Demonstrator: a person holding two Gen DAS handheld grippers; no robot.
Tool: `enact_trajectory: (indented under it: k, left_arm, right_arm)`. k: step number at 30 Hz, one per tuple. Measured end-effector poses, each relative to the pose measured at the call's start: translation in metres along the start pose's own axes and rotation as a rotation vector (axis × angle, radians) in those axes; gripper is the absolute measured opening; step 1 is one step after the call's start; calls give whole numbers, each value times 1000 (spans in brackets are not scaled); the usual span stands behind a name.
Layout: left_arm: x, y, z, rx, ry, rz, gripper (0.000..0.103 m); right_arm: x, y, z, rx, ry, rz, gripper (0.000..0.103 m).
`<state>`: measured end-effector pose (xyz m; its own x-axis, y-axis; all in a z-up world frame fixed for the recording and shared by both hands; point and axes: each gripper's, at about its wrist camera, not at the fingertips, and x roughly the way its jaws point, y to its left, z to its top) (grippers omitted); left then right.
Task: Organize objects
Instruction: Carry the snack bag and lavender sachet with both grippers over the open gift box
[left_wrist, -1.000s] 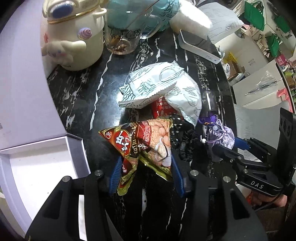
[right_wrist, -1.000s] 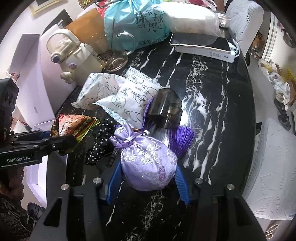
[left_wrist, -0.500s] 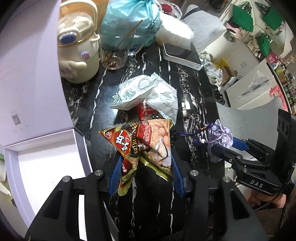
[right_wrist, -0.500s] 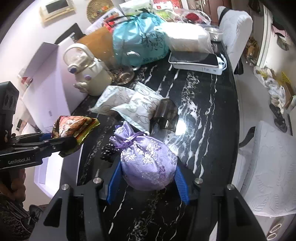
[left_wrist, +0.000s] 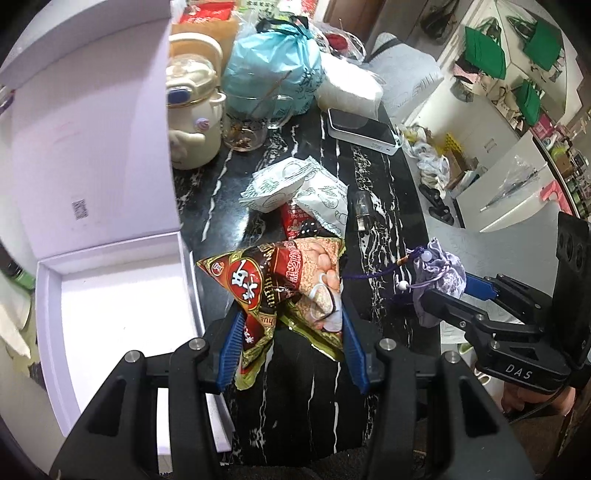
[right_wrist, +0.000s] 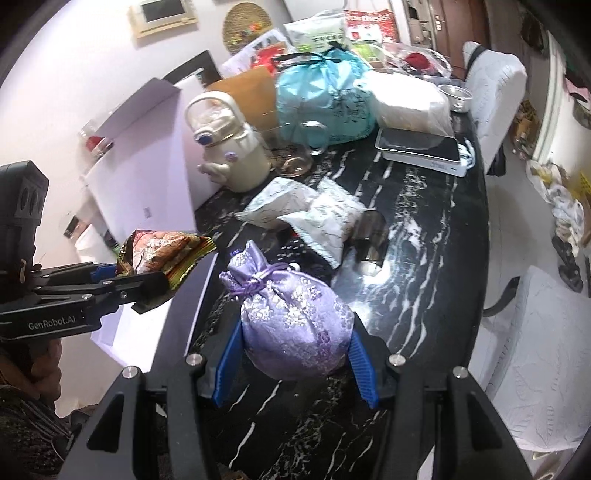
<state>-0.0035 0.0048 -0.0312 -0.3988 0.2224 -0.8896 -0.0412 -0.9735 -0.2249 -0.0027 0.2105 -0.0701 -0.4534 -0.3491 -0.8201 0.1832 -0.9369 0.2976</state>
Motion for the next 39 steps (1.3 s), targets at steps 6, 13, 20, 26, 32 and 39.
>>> enact_trajectory:
  k: [6,13,20,26,32,39]
  left_arm:
    - [-20,9,-25,-63,-26,41,46]
    - [-40,26,-58,-178,-45,91,46]
    - [-59,38,-92,-280,-71,132,46]
    - [-75,49,-120,-368,-91,182,46]
    - [-88,66,-155,-483,-93,236,46]
    - [-99,88,-191,-605,-89,278,46]
  right_arm:
    - [-1,18,-5,-74,21,51,54]
    - [3,43,-10,-174,58,116,54]
    - [4,66,-15,-272,98,170,54]
    - [9,89,-17,-372,134,217,54]
    - [20,120,-21,-477,171,280,54]
    - [33,156,-24,-577,236,364,54]
